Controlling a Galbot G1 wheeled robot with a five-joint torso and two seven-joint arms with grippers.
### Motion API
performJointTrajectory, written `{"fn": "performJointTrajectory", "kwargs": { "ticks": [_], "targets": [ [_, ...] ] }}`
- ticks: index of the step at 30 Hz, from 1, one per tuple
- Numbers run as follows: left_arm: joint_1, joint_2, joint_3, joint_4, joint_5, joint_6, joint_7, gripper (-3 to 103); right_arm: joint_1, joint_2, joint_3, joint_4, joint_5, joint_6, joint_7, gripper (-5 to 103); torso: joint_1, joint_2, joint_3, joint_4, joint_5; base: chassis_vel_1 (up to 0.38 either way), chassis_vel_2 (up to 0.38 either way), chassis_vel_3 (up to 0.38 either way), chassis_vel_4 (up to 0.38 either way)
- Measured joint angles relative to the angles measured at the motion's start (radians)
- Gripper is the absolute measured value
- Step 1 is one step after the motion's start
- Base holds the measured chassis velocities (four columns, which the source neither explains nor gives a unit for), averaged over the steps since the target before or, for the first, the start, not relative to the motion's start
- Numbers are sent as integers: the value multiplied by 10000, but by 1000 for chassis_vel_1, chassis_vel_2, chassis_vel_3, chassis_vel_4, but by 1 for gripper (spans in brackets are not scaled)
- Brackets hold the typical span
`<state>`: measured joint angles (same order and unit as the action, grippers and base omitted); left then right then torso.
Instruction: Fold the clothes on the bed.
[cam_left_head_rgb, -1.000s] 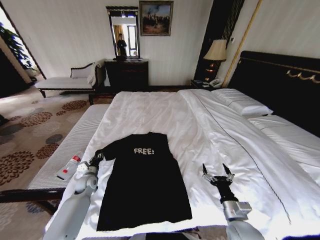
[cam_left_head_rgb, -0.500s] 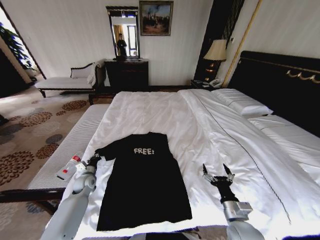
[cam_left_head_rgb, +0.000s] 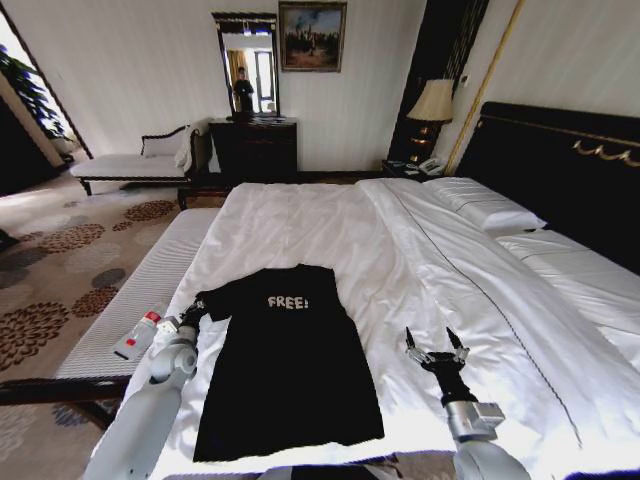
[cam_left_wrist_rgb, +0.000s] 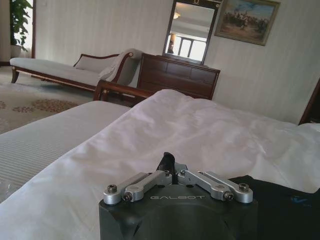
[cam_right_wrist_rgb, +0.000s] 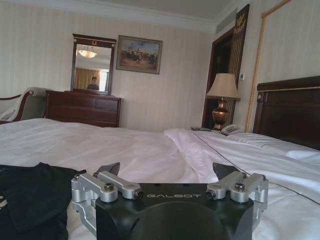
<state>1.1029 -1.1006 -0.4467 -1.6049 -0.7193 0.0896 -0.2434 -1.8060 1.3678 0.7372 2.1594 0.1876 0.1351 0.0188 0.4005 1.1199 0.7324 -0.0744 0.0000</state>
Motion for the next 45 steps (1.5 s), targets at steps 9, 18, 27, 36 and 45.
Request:
{"fn": "performJointTrajectory", "kwargs": {
  "ticks": [9,18,27,36,45],
  "targets": [
    [208,25,296,-663,843,221,-191,0,522,-617,-397,-355,451,-137,36,100,0,0,0,5,1,0,0,0,0],
    [-410,81,1160,-493,1213,457,-346,0,530,-736,-398,-418,581,-126,39,100,0,0,0,0,-1,0,0,0,0],
    [-1150,195,2895,-163,1700,489,-388,0,557,-758,-352,-383,649,-112,38,100,0,0,0,0,1,0,0,0,0],
    [-1143,29,3574,-128,2073,462,-348,0,554,-746,-287,-384,654,-89,30,100,0,1,0,1,-1,0,0,0,0],
    [-1261,-74,4090,116,2311,417,-314,0,600,-722,-303,-441,653,-70,12,100,0,0,0,1,-1,0,0,0,0]
  ]
}}
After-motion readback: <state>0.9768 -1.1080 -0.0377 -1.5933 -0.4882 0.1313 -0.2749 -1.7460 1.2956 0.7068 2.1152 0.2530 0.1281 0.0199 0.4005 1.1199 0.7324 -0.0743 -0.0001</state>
